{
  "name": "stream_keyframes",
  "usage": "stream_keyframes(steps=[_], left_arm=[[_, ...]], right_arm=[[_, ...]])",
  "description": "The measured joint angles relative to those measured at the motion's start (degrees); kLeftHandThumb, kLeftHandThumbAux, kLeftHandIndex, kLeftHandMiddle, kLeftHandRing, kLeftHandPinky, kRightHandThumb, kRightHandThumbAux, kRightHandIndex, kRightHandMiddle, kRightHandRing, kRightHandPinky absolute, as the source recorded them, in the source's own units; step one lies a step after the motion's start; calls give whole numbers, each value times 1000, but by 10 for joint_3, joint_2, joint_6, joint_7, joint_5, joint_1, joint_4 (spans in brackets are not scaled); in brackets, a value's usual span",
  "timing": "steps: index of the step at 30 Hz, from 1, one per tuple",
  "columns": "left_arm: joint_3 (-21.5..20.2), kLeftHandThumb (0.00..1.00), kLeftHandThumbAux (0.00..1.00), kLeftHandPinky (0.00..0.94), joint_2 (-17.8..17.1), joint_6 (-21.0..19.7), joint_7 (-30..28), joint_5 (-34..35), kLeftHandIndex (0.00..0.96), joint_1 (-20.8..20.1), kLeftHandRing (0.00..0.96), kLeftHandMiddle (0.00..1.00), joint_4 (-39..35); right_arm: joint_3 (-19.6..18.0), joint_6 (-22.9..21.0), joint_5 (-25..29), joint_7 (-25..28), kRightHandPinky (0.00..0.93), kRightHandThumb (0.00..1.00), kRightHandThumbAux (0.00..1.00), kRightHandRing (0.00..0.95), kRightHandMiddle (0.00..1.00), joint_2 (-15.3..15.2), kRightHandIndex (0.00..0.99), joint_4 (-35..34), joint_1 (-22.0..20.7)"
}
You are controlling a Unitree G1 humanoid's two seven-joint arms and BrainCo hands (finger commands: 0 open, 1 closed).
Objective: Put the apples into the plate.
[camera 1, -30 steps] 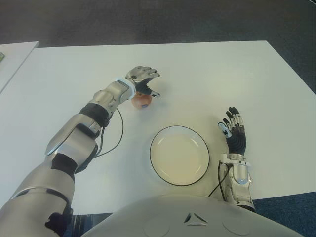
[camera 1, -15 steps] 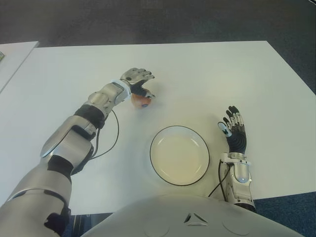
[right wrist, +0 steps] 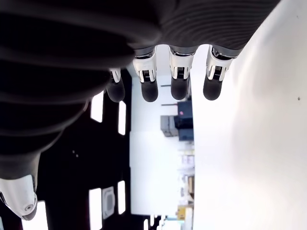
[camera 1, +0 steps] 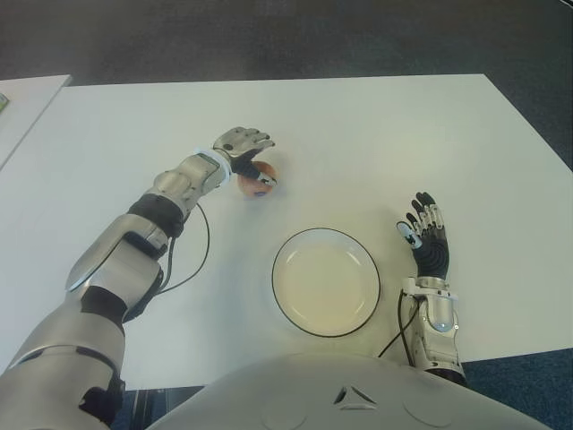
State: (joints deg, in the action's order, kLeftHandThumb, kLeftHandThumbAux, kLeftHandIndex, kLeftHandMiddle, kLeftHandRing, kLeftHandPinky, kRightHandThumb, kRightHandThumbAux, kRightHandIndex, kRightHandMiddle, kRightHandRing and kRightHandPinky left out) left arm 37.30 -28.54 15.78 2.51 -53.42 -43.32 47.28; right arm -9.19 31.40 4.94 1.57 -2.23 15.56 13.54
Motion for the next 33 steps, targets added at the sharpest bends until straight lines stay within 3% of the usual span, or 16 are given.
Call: stream_keyframes(steps=[33], left_arm=[[3,301,270,42,3,-4,14,-8,59,33,0,0,5]], right_arm=[[-16,-14,17,18,0,181,565,0,0,-17,0,-5,7]])
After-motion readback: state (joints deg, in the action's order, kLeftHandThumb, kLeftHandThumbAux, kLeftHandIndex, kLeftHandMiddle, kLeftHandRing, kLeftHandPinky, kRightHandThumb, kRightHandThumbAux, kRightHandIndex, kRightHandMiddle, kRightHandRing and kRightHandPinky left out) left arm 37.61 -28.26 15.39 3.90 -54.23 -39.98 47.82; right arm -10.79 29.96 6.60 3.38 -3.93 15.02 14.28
